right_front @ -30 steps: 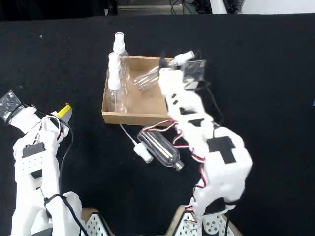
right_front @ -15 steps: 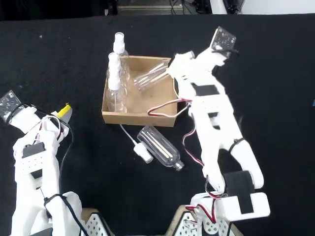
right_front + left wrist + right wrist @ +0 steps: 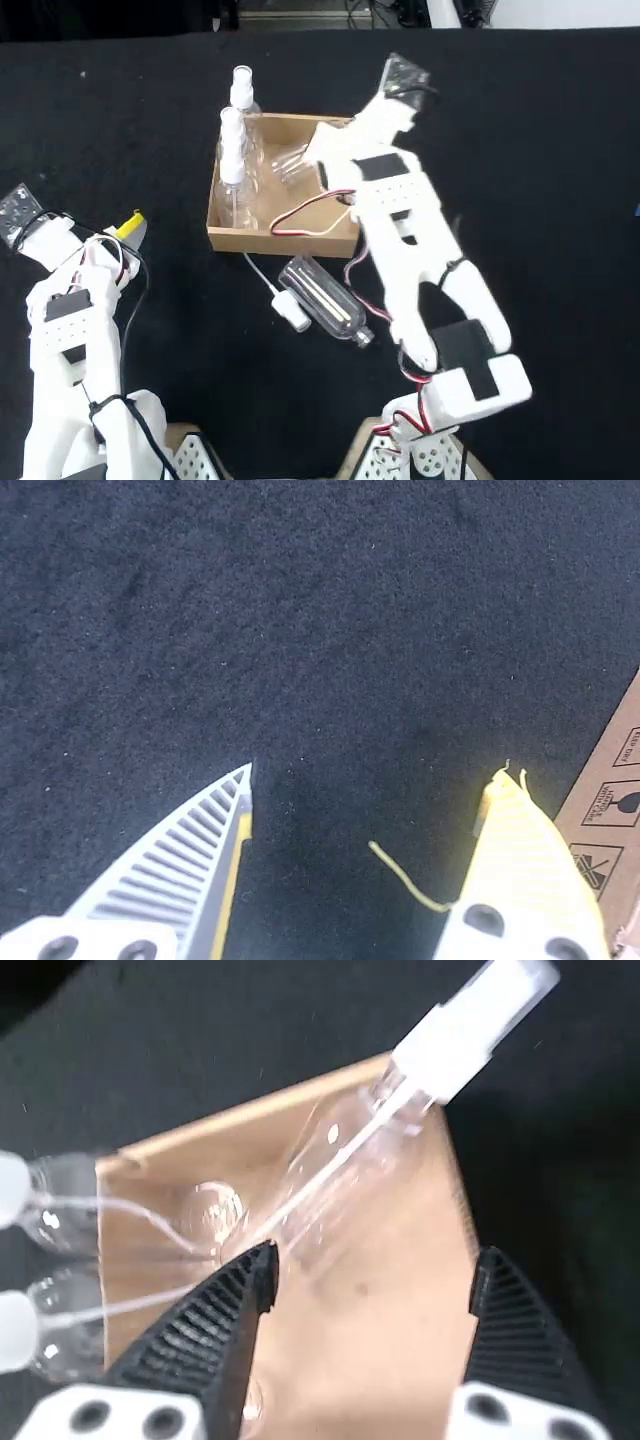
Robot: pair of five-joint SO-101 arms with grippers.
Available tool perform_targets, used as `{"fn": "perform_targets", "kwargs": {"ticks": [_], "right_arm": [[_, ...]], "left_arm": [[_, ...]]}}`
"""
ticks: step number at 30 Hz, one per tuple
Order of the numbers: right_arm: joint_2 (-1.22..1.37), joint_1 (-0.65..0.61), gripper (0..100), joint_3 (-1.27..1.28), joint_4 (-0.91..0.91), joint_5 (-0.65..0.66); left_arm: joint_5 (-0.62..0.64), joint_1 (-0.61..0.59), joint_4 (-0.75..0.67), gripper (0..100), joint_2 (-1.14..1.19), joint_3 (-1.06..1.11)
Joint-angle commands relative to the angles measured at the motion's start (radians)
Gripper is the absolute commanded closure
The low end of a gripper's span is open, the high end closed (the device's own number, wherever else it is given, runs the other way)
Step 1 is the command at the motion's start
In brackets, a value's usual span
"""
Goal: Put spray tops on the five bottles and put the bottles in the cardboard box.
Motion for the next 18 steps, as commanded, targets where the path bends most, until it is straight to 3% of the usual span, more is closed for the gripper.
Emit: {"fn": "perform_targets", "kwargs": {"ticks": [1, 7, 18], "right_arm": [[-0.001, -0.034, 71.6, -0.059, -0.035, -0.008], [0.064, -0.035, 71.6, -0.054, -0.141, -0.008], [0.082, -0.012, 71.6, -0.031, -0.147, -0.008]], "left_arm": [[0.006, -0.007, -0.020, 66, -0.011, -0.008], [0.006, -0.007, -0.020, 66, -0.011, -0.008], [0.006, -0.007, -0.020, 66, -0.011, -0.008]]}}
